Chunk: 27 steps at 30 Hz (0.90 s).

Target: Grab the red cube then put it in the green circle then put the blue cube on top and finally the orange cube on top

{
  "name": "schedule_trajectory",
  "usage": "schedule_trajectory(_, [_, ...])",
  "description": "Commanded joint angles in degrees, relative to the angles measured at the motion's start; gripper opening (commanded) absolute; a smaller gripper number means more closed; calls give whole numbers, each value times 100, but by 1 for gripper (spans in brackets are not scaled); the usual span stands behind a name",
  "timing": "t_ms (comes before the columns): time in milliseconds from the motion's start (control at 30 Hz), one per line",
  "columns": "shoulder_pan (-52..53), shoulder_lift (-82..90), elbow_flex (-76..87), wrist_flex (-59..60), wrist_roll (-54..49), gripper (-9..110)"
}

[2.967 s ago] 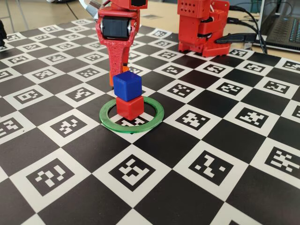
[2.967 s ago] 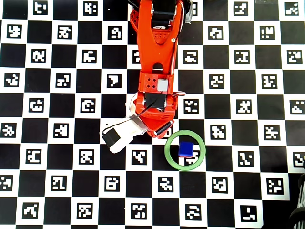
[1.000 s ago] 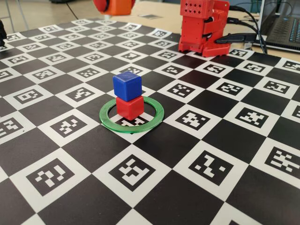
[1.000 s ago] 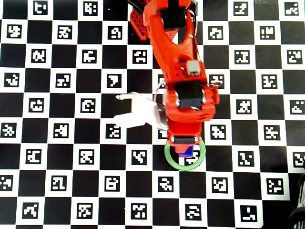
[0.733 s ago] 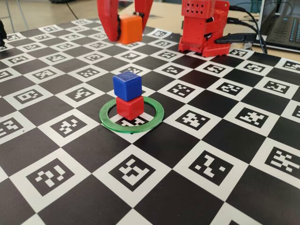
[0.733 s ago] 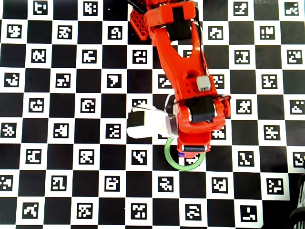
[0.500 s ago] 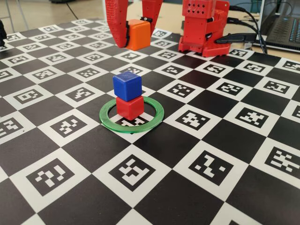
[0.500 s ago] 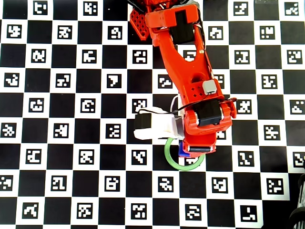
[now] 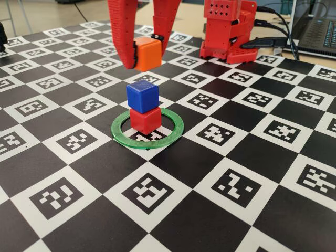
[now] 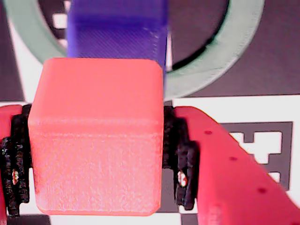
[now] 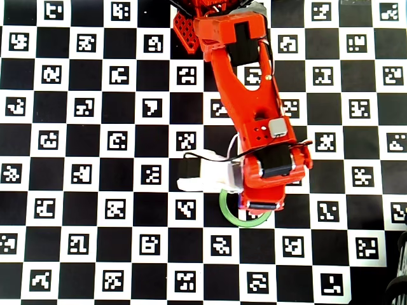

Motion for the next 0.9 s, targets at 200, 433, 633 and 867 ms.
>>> schedule_trajectory(200, [149, 352, 26, -141, 26, 6])
schedule_trajectory(433, [211, 431, 334, -272, 70, 6])
schedule_trajectory(633, [211, 457, 448, -387, 105, 6])
schedule_trajectory(867, [114, 492, 448, -439, 149, 6])
